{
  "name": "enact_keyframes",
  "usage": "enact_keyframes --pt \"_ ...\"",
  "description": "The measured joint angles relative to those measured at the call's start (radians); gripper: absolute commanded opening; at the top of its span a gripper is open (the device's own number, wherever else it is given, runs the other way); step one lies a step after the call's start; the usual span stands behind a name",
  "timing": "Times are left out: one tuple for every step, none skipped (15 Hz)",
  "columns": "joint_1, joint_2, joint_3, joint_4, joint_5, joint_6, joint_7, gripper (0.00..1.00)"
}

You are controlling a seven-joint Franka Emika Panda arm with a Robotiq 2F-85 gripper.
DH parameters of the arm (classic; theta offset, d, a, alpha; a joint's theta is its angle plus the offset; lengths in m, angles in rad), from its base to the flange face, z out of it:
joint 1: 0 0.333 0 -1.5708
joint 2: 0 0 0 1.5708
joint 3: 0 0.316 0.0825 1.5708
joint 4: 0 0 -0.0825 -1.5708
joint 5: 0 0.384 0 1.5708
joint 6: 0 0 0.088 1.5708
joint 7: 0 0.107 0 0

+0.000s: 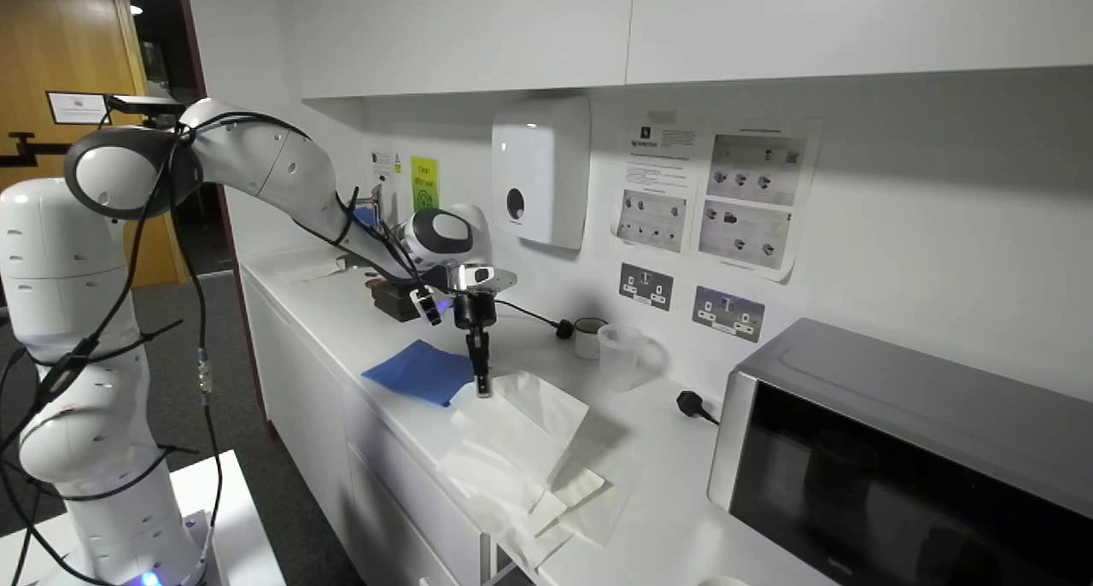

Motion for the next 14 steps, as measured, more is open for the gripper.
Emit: enact_keyframes --pt "0.0 0.0 0.0 0.0 0.005 0.0 -0.009 0.28" --pt "0.0 0.0 0.0 0.0 0.012 0.0 -0.018 0.34" --pt "0.0 0.0 -0.001 0.0 0.02 0.0 -0.027 0.42" --pt "0.0 0.0 -0.002 0.0 0.028 0.0 -0.036 0.51" --pt "0.0 0.0 -0.004 0.0 0.037 0.0 -0.041 0.58" --pt "0.0 0.0 -0.006 0.0 0.044 0.0 -0.045 0.66" --pt "0.0 0.0 -0.008 0.0 0.05 -0.001 -0.049 0.73" --pt "0.0 0.0 -0.01 0.0 0.053 -0.001 -0.052 0.8" --pt "0.0 0.0 -0.012 0.0 0.056 -0.001 -0.055 0.88" --pt "0.0 0.0 -0.014 0.0 0.059 -0.001 -0.059 0.95" --pt "0.0 0.0 -0.016 0.0 0.061 -0.001 -0.062 0.99" --pt "0.0 0.0 -0.018 0.0 0.063 -0.002 -0.065 1.0" --pt "0.0 0.0 -0.019 0.0 0.066 -0.002 -0.069 1.0" --pt "0.0 0.0 -0.02 0.001 0.069 -0.003 -0.073 1.0"
